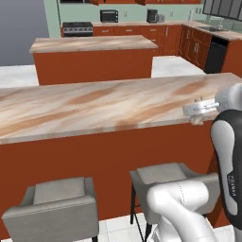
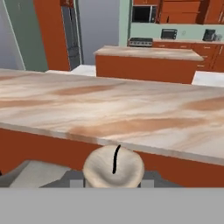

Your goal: Get the candle and the beer from the cabinet and move them to the dining counter.

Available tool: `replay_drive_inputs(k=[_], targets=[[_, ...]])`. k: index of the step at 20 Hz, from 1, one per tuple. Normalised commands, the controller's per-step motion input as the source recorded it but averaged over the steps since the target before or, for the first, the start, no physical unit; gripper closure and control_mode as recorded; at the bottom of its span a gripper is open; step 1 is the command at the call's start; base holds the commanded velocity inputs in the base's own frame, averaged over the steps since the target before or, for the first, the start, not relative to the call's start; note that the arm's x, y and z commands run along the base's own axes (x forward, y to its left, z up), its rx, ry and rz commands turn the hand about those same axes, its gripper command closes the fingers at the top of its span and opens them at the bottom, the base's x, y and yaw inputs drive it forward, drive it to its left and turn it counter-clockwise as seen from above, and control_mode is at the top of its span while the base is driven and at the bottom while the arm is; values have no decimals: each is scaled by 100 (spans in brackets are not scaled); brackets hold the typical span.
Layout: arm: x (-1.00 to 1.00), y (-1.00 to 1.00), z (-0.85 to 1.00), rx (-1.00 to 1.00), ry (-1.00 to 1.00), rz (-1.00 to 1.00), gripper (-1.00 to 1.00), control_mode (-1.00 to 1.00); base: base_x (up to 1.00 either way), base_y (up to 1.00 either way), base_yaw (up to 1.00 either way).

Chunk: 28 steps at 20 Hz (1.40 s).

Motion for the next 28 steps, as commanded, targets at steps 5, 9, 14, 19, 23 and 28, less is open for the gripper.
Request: replay_drive_inputs(k=[5, 9, 14, 19, 23, 28], targets=[[55, 0, 17, -3, 1, 21, 100, -100, 0, 0, 0], [76, 16, -2, -4, 4, 7, 100, -100, 0, 0, 0], [79, 0, -22, -1, 0, 9, 100, -100, 0, 0, 0], [37, 3, -69, -4, -4, 9, 100, -100, 0, 0, 0], [40, 0, -62, -2, -1, 10, 100, -100, 0, 0, 0], [48, 1, -26, 0, 0, 4, 100, -100, 0, 0, 0]])
